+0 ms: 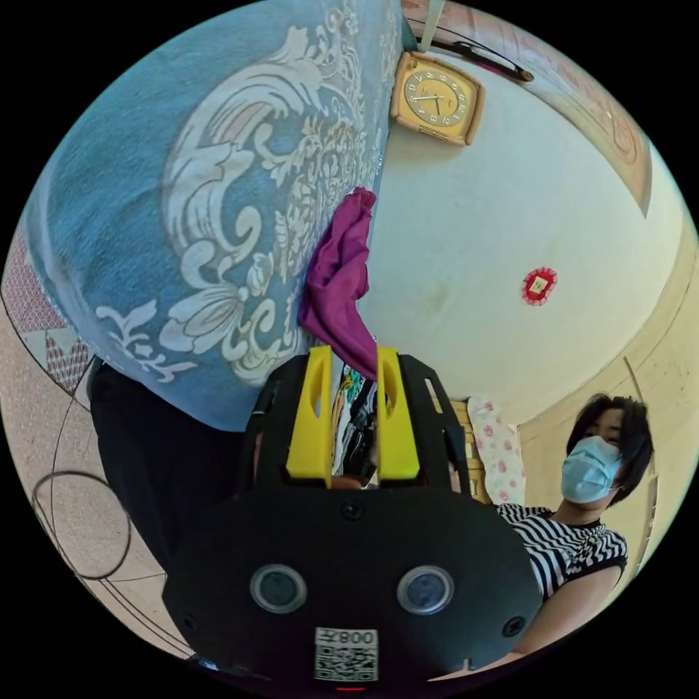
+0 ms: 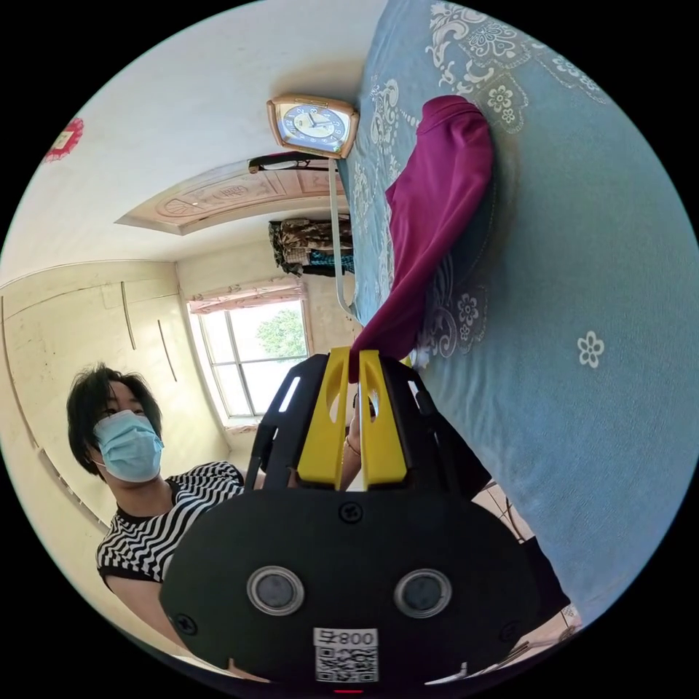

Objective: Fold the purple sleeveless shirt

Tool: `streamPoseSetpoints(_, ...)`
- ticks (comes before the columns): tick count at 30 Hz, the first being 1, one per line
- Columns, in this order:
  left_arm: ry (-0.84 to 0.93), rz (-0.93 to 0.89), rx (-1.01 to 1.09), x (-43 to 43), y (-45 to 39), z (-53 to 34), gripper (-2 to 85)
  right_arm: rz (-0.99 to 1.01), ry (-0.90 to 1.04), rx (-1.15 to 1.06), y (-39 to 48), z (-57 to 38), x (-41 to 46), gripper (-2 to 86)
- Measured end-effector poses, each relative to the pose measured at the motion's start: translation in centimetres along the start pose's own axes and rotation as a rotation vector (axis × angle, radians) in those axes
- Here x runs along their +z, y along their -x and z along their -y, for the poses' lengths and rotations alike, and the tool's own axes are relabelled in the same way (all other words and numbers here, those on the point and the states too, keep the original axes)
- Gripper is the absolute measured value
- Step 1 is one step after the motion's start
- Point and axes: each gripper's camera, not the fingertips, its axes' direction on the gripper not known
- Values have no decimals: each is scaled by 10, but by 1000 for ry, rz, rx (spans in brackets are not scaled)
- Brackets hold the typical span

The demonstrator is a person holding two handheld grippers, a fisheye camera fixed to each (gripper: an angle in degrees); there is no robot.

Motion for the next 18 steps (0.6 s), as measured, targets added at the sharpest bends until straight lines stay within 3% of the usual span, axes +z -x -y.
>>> streamPoseSetpoints(18, -132, 19, -217, -4, -4, 31, 84, -1, 10, -31, 55, -50, 81, 18)
